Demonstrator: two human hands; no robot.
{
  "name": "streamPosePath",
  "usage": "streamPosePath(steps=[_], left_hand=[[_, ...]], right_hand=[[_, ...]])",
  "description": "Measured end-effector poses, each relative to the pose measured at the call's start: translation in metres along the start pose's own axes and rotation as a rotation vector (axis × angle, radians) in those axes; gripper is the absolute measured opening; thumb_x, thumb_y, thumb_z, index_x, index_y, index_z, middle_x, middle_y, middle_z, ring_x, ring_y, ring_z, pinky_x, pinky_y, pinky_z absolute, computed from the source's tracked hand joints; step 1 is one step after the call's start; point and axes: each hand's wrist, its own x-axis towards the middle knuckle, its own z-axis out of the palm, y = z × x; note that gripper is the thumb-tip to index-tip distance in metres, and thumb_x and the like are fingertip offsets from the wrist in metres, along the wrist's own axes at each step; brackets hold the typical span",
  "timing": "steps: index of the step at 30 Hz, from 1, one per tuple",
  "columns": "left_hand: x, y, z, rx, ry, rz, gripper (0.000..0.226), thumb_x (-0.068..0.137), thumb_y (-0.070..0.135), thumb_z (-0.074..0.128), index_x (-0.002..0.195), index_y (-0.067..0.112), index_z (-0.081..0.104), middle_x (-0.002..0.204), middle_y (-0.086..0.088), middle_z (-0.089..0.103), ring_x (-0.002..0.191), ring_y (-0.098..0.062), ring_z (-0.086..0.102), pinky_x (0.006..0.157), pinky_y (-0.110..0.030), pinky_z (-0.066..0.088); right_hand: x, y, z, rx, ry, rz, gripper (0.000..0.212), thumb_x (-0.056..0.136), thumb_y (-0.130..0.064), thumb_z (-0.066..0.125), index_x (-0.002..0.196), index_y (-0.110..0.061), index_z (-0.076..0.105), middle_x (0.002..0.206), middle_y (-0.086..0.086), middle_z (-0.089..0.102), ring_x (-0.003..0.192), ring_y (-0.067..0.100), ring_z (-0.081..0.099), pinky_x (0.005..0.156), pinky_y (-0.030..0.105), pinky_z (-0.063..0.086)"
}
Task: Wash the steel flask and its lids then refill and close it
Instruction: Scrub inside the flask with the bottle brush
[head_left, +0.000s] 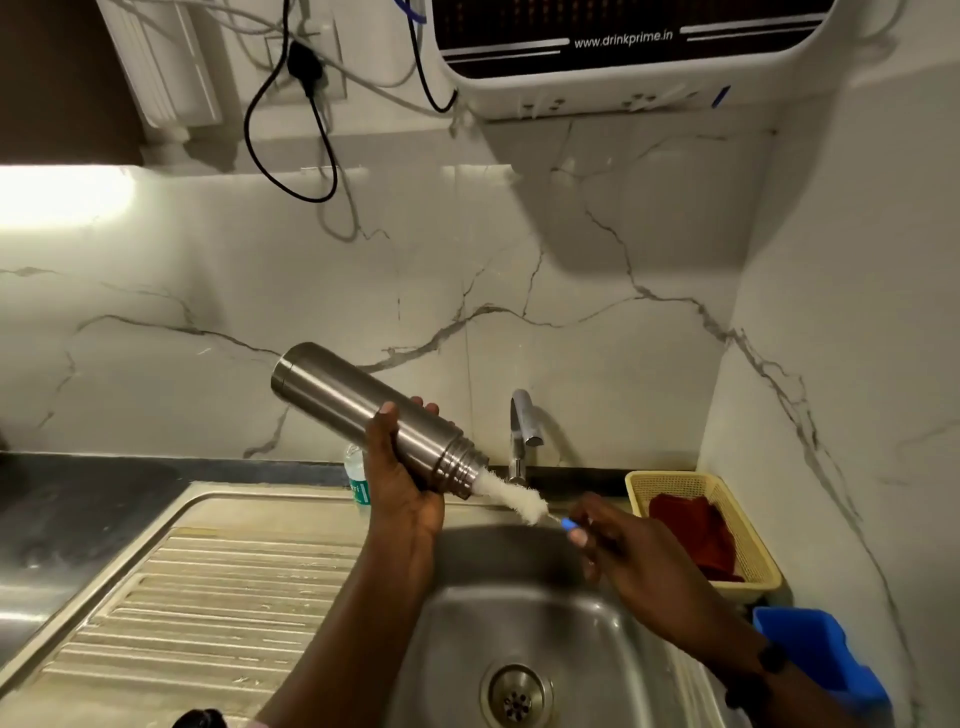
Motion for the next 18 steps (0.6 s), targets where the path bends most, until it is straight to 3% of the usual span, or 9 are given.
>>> streamPosePath(steps=[3, 5, 8, 10, 13, 18], left_hand=[[-0.001, -0.007, 0.002, -0.039, 0.018, 0.010, 0.103, 0.026, 0.045, 0.097, 0.117, 0.014, 0.061, 0.093, -0.005, 0.072, 0.082, -0.020, 0.072, 0.073, -0.039, 0.062], [-0.001, -0.005, 0.001, -0.050, 0.015, 0.000, 0.098, 0.031, 0.047, 0.095, 0.117, 0.014, 0.061, 0.095, -0.005, 0.072, 0.084, -0.021, 0.071, 0.079, -0.041, 0.059], [-0.013, -0.014, 0.005, -0.035, 0.014, -0.056, 0.067, 0.064, 0.041, 0.079, 0.121, 0.012, 0.059, 0.100, -0.008, 0.069, 0.087, -0.022, 0.069, 0.074, -0.039, 0.062], [-0.022, -0.025, 0.011, -0.012, -0.023, -0.101, 0.077, 0.057, 0.040, 0.087, 0.121, 0.009, 0.060, 0.092, -0.009, 0.073, 0.083, -0.023, 0.072, 0.066, -0.036, 0.062], [-0.015, -0.023, 0.015, 0.011, -0.061, -0.090, 0.105, 0.033, 0.046, 0.096, 0.123, 0.007, 0.059, 0.092, -0.009, 0.073, 0.082, -0.024, 0.073, 0.067, -0.036, 0.061], [0.010, 0.018, 0.004, -0.011, -0.082, 0.001, 0.096, 0.035, 0.048, 0.094, 0.117, 0.010, 0.061, 0.089, -0.007, 0.071, 0.078, -0.022, 0.071, 0.067, -0.034, 0.060]], right_hand=[[0.009, -0.003, 0.004, -0.093, 0.088, -0.035, 0.013, 0.099, -0.033, 0.053, 0.109, -0.032, 0.061, 0.069, -0.021, 0.054, 0.068, -0.003, 0.056, 0.064, 0.014, 0.043], [0.012, -0.008, 0.002, -0.088, 0.067, -0.051, 0.010, 0.100, -0.034, 0.051, 0.098, -0.030, 0.060, 0.066, -0.016, 0.053, 0.064, 0.002, 0.054, 0.062, 0.023, 0.044], [0.018, -0.023, 0.006, 0.035, -0.040, -0.005, 0.019, 0.101, -0.036, 0.048, 0.092, -0.024, 0.060, 0.070, -0.006, 0.059, 0.062, 0.006, 0.054, 0.065, 0.035, 0.047], [0.022, -0.034, 0.015, 0.232, -0.114, 0.058, 0.024, 0.102, -0.034, 0.047, 0.094, -0.018, 0.062, 0.072, -0.002, 0.061, 0.059, 0.008, 0.052, 0.059, 0.029, 0.045], [0.018, -0.043, 0.012, 0.481, -0.145, 0.159, 0.033, 0.104, -0.031, 0.043, 0.086, -0.011, 0.061, 0.060, -0.005, 0.054, 0.053, 0.007, 0.047, 0.052, 0.018, 0.040], [-0.010, -0.018, -0.011, 0.486, -0.244, 0.191, 0.042, 0.102, -0.041, 0.042, 0.079, -0.013, 0.062, 0.056, -0.002, 0.047, 0.051, 0.007, 0.042, 0.048, 0.018, 0.033]])
